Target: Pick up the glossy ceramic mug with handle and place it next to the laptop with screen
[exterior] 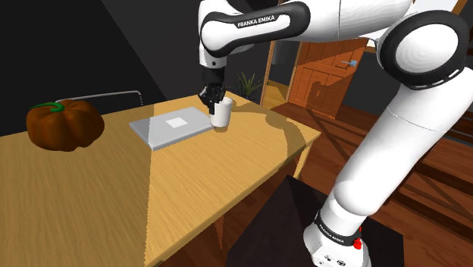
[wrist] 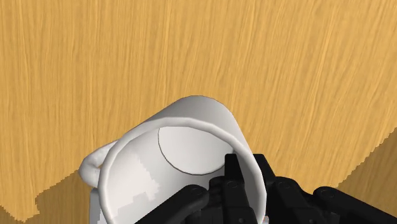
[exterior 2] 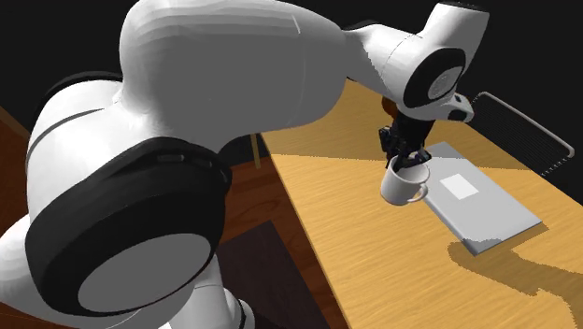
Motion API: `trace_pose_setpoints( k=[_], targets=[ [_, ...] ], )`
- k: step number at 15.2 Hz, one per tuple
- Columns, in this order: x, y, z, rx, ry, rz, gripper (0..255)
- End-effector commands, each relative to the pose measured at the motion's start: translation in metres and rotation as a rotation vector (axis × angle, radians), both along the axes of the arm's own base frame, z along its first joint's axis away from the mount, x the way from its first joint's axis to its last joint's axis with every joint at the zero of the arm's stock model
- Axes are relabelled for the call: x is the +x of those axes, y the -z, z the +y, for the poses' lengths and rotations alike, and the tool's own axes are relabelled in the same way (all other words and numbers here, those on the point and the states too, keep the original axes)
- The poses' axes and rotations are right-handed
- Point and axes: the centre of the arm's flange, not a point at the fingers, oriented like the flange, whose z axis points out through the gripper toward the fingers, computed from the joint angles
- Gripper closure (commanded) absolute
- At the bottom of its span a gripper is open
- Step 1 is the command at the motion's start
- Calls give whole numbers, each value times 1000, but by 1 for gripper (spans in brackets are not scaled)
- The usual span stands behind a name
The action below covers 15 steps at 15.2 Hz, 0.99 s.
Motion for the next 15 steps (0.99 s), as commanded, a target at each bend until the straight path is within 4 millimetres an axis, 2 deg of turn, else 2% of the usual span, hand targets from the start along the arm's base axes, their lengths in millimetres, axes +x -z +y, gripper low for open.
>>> trace_pose_setpoints(
  k=[1,13,14,15],
  targets=[
    [2,0,-26,0,-2,0,255],
    [22,0,-183,0,-2,0,255],
    [23,0,-194,0,-2,0,255],
    [23,5,-194,0,-2,0,255]
  ],
)
